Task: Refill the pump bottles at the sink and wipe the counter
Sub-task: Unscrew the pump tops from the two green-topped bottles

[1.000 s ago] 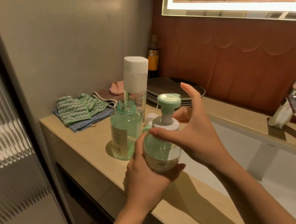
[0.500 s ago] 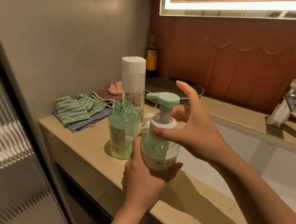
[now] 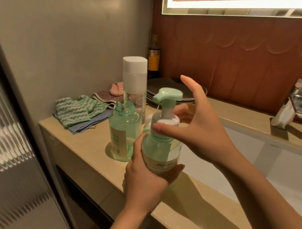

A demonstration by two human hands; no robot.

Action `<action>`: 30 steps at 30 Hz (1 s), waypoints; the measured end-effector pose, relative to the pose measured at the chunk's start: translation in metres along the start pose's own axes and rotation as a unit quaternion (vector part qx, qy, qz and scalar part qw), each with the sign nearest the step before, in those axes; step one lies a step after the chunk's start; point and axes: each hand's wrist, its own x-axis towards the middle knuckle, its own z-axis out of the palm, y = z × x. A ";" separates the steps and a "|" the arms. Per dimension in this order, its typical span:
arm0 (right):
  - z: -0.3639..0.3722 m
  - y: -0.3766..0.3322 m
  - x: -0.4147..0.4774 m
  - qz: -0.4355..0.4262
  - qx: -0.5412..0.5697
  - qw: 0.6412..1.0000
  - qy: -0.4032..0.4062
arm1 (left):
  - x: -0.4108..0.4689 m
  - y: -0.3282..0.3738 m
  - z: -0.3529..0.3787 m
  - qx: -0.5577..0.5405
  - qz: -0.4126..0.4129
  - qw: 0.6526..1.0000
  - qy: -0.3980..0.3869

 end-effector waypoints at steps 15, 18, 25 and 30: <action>-0.031 -0.003 0.009 0.019 0.223 0.962 0.154 | -0.001 0.000 0.000 -0.011 0.013 1.000 -0.002; -0.035 0.006 0.013 0.049 0.263 0.946 0.181 | -0.001 0.001 0.000 -0.021 0.009 1.000 -0.007; -0.042 0.017 0.017 0.078 0.289 0.933 0.201 | -0.001 0.003 -0.001 -0.015 0.005 1.000 -0.004; -0.056 0.020 0.018 0.059 0.291 0.922 0.250 | -0.002 0.006 -0.002 -0.017 -0.022 1.000 -0.005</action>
